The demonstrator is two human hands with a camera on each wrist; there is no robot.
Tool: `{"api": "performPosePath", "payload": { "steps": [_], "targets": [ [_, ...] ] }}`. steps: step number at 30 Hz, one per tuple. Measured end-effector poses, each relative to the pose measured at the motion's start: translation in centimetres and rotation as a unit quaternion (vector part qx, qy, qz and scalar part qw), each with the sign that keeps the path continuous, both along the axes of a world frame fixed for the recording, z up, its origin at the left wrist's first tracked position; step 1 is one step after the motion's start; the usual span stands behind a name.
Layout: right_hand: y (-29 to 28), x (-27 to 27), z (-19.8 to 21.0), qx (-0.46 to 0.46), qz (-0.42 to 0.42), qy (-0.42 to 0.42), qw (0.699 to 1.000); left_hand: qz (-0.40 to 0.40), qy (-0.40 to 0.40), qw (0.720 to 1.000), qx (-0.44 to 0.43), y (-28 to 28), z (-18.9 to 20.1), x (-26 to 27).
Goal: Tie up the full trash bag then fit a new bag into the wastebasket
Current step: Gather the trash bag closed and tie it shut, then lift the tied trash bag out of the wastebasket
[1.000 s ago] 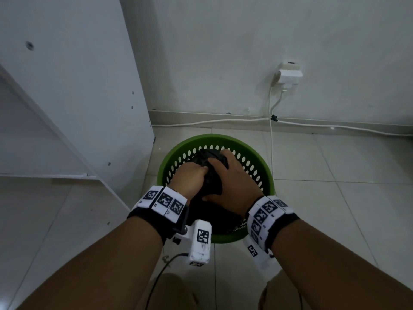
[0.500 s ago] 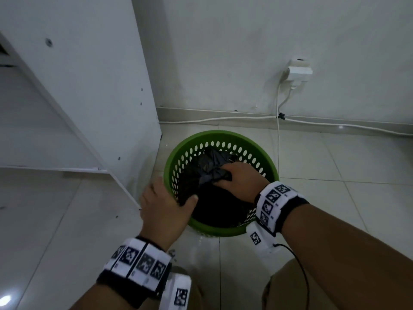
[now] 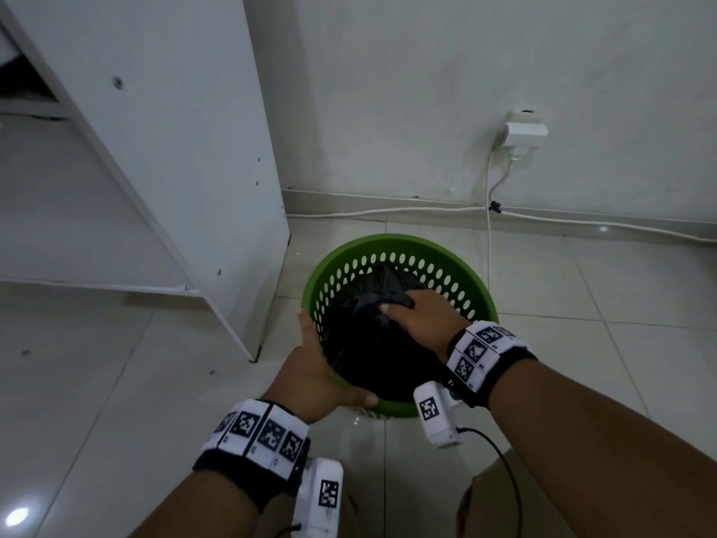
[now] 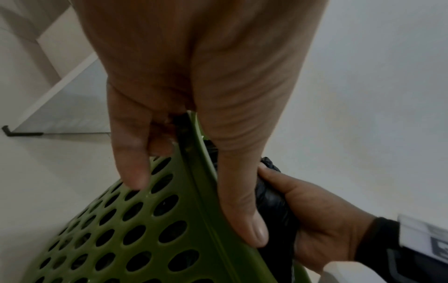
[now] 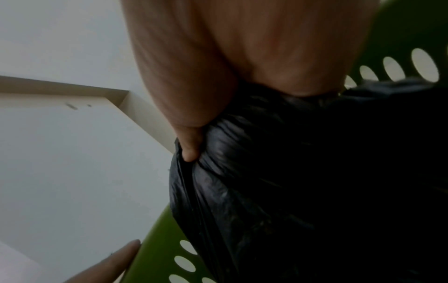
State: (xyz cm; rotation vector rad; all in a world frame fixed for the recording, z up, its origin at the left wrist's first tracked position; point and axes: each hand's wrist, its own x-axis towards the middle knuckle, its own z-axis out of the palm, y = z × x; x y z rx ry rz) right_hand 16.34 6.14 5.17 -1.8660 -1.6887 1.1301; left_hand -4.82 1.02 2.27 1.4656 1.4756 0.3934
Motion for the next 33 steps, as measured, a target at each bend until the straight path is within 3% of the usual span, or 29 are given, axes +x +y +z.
{"api": "performPosePath", "payload": {
  "steps": [3,7,9,16,22,33],
  "targets": [
    [-0.4,0.1,-0.3,-0.012,-0.081,0.099,0.992,-0.012,0.012,1.000,-0.006,0.0,0.9,0.0],
    [-0.9,0.3,0.7,-0.021,-0.168,0.280,0.945,-0.016,0.019,1.000,-0.008,0.1,1.4,-0.1],
    [-1.1,0.3,1.7,-0.015,-0.184,0.326,0.927,-0.022,0.029,0.999,-0.009,0.2,1.4,-0.1],
    [-3.0,0.7,3.9,0.032,-0.211,0.363,0.907,-0.022,0.068,0.997,-0.018,0.5,1.5,0.1],
    [-3.7,0.9,6.1,0.055,-0.210,0.460,0.861,-0.026,0.075,0.997,-0.004,0.4,1.6,0.1],
    [-2.2,1.8,12.2,0.083,-0.231,0.505,0.827,0.020,0.119,0.991,0.054,-1.0,0.5,0.3]
  ]
}}
